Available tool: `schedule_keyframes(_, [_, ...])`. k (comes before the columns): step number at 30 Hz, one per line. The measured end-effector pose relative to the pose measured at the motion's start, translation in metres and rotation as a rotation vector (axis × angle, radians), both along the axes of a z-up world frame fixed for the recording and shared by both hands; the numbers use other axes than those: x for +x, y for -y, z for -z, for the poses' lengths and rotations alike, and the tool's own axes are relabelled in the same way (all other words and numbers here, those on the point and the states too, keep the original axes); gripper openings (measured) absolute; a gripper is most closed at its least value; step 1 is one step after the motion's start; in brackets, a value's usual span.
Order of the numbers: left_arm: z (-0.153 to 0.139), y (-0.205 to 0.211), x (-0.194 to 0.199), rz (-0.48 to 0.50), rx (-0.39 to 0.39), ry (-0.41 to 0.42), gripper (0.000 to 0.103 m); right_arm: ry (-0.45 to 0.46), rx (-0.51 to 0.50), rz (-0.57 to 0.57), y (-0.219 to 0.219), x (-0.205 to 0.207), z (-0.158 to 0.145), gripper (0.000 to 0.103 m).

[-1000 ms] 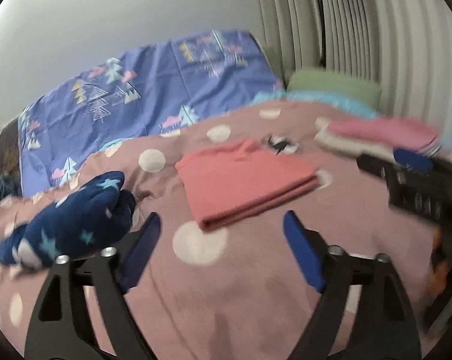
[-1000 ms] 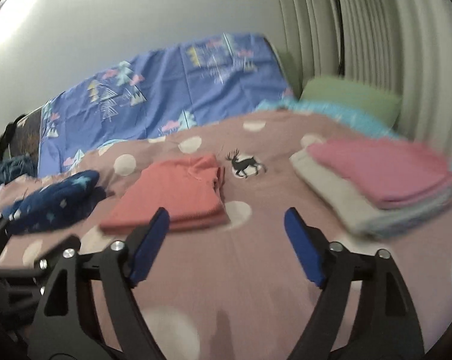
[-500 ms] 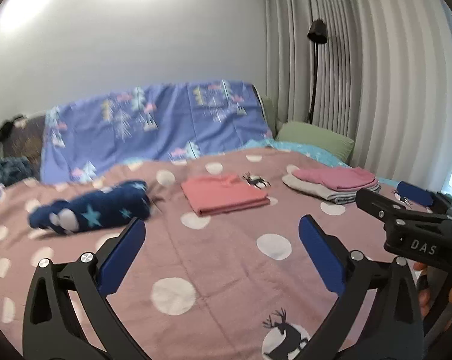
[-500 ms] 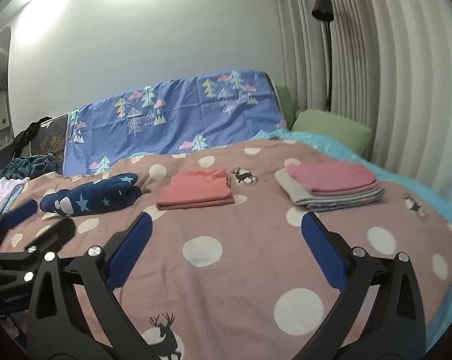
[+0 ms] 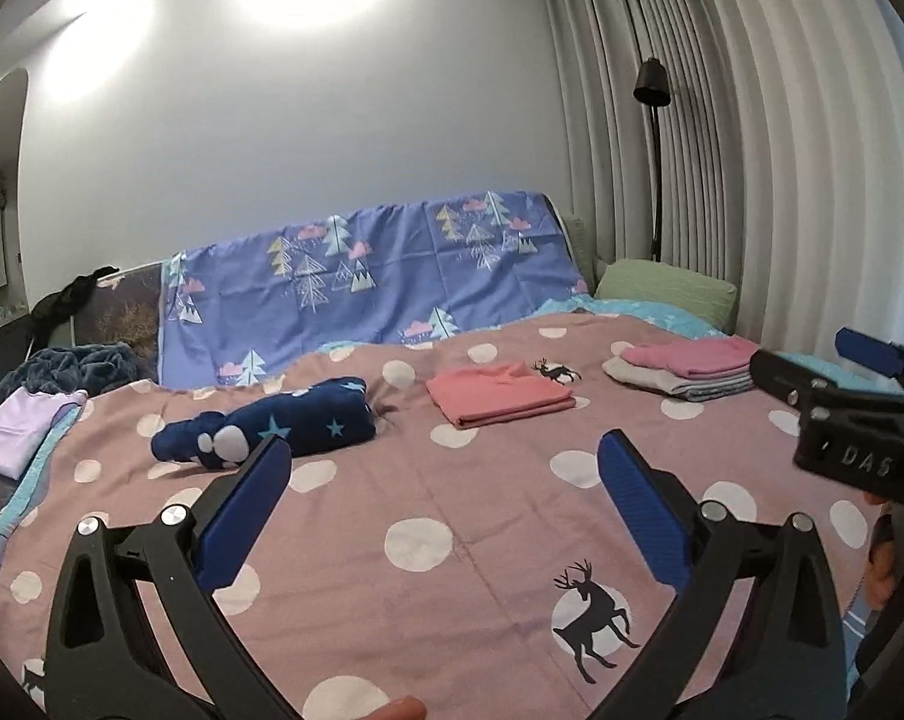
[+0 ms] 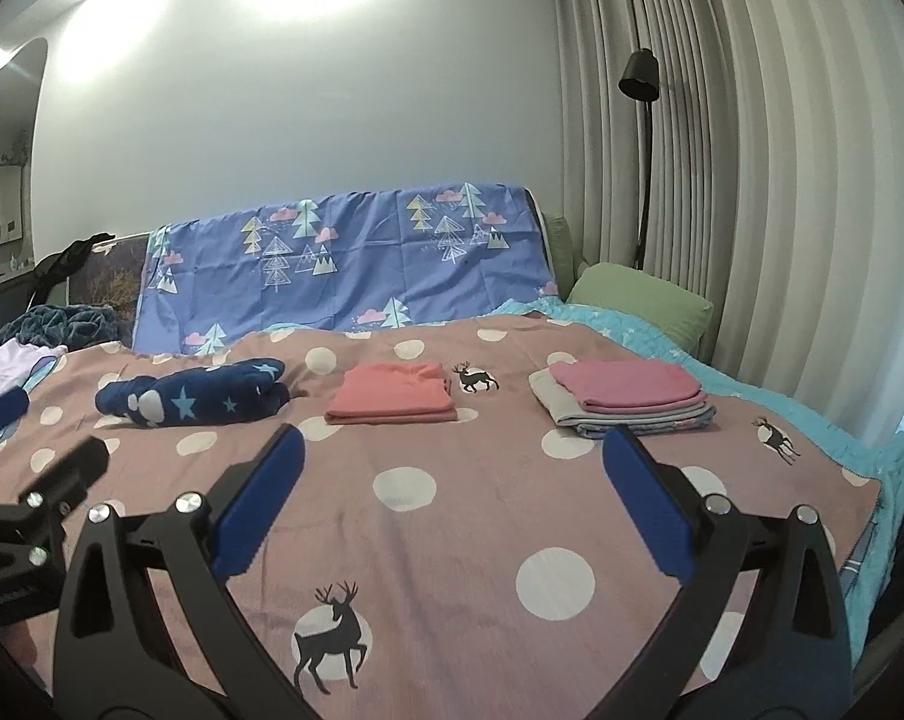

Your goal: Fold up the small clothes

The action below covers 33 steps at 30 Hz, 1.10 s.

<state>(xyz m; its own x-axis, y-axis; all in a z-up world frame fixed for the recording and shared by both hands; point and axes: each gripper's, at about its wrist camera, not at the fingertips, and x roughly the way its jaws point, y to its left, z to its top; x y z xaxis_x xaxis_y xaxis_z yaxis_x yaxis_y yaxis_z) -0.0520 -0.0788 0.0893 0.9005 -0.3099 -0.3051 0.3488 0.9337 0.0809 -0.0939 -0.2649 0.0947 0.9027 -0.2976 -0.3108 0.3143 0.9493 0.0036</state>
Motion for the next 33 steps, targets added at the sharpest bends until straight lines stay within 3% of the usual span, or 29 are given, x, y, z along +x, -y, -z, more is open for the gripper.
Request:
schedule_keyframes(5, [-0.002, -0.006, -0.010, 0.005, -0.036, -0.036, 0.102, 0.022, -0.012, -0.001, -0.002, -0.014, 0.000, 0.101])
schedule_keyframes(10, [0.003, -0.001, -0.015, -0.021, 0.019, -0.060, 0.102, -0.001, 0.000, 0.002, 0.002, -0.017, 0.009, 0.101])
schedule_keyframes(33, [0.014, 0.002, -0.003, -0.034, 0.031, -0.126, 0.102, -0.064, 0.026, 0.002, 0.003, -0.005, 0.027, 0.101])
